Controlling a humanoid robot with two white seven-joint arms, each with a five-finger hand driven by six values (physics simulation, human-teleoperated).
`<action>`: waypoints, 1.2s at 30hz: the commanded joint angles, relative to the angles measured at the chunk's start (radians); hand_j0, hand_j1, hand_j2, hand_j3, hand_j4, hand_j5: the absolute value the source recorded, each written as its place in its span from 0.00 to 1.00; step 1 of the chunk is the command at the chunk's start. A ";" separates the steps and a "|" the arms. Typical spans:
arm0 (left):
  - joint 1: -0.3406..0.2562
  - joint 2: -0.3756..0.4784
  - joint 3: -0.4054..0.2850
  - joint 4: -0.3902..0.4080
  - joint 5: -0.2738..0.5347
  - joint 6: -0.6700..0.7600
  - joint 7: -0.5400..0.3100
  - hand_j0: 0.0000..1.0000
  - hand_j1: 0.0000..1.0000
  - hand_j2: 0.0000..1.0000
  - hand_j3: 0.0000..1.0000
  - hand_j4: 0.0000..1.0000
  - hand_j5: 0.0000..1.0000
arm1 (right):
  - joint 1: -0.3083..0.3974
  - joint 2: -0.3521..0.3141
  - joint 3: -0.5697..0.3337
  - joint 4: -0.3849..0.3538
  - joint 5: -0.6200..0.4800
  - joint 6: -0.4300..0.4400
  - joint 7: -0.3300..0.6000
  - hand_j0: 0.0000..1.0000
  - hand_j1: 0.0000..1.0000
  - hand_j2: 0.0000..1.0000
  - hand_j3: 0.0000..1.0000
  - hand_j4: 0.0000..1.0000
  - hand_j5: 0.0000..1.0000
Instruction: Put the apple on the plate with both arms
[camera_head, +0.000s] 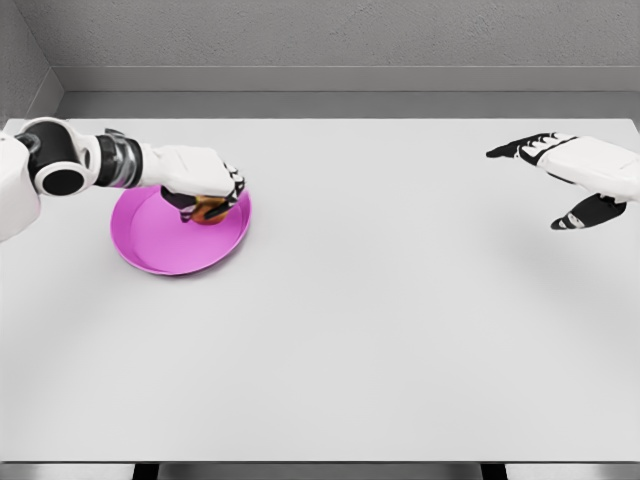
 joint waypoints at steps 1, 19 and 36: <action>0.000 0.006 0.002 0.014 0.004 0.003 0.002 0.12 0.12 0.12 0.12 0.12 0.12 | 0.000 -0.001 0.000 0.000 -0.003 0.001 -0.001 1.00 1.00 1.00 1.00 1.00 1.00; 0.018 0.082 0.085 0.013 0.162 0.003 0.004 1.00 1.00 1.00 1.00 1.00 1.00 | 0.002 -0.001 0.000 0.000 -0.003 0.001 0.000 1.00 1.00 1.00 1.00 1.00 1.00; 0.336 0.206 0.472 0.010 0.345 0.003 0.004 1.00 1.00 1.00 1.00 1.00 1.00 | 0.002 -0.001 0.000 -0.001 -0.003 0.001 -0.001 1.00 1.00 1.00 1.00 1.00 1.00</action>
